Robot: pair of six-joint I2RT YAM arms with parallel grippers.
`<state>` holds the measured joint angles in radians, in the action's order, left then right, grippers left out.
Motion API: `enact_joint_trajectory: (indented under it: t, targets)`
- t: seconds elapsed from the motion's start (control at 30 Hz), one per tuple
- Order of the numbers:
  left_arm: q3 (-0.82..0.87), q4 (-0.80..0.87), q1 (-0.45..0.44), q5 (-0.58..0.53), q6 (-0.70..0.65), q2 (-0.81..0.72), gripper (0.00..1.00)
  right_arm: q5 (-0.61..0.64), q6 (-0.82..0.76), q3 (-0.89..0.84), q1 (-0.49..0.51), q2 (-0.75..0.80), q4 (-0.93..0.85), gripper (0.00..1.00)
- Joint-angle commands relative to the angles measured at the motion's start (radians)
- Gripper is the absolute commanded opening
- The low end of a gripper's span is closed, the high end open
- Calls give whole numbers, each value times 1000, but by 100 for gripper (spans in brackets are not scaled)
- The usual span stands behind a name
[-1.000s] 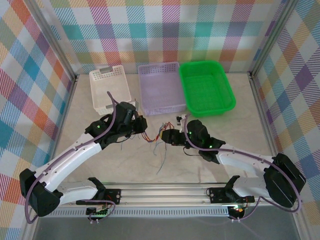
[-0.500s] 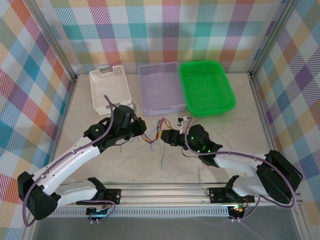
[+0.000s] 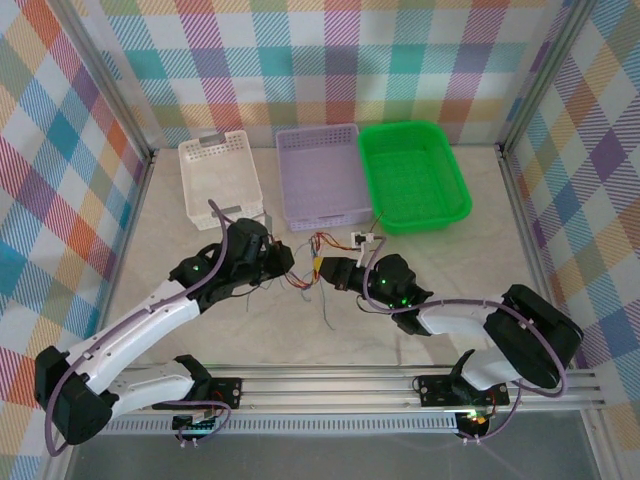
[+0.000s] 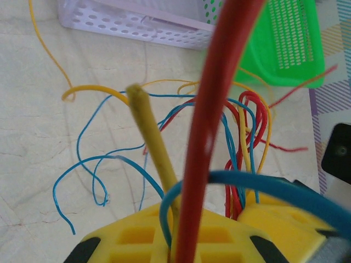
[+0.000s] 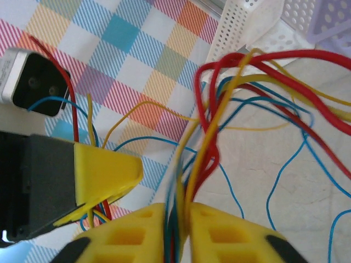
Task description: Untangle the cables
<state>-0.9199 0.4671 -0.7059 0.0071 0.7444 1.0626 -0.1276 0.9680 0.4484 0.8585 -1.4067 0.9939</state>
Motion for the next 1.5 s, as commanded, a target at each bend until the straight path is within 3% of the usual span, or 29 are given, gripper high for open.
enact_joint_trajectory:
  t: [0.0, 0.1, 0.3, 0.4, 0.53, 0.7, 0.83, 0.9, 0.93, 1.07, 1.1, 1.17, 1.27, 1.47]
  targets:
    - [15, -12, -17, -15, 9, -37, 0, -2, -17, 16, 10, 34, 71, 10]
    - [29, 23, -16, -53, 12, -61, 0, 77, -56, 17, 10, 140, -137, 0]
    - [65, 80, -16, -97, 14, -90, 0, 301, -145, 0, 10, 411, -571, 0]
    - [77, 91, -16, -90, 28, -86, 0, 406, -171, -18, 11, 535, -704, 0]
    - [87, 99, -16, -86, 28, -79, 0, 447, -220, -23, 10, 658, -791, 0]
    - [100, 86, -14, -56, 27, -71, 0, 416, -264, 6, 10, 685, -834, 0]
    - [110, 64, -15, -14, 19, -58, 15, 408, -278, 21, 9, 677, -840, 0]
    - [118, 64, -15, -17, 22, -63, 11, 397, -284, 27, 9, 671, -833, 0]
    - [125, 59, -13, -25, 22, -71, 2, 387, -287, 34, 9, 663, -832, 0]
    - [137, 33, -14, -28, 13, -81, 0, 335, -311, 91, 10, 582, -893, 0]
    - [133, 27, -15, -22, 9, -72, 0, 322, -314, 122, 8, 541, -932, 3]
    - [123, 12, -14, 5, -13, -52, 0, 299, -325, 193, 8, 450, -1020, 20]
    - [103, 14, -15, 28, -51, -35, 0, 290, -345, 276, 8, 332, -1112, 34]
    - [84, 55, -15, 21, -102, -43, 0, 212, -428, 274, 8, 265, -1022, 54]
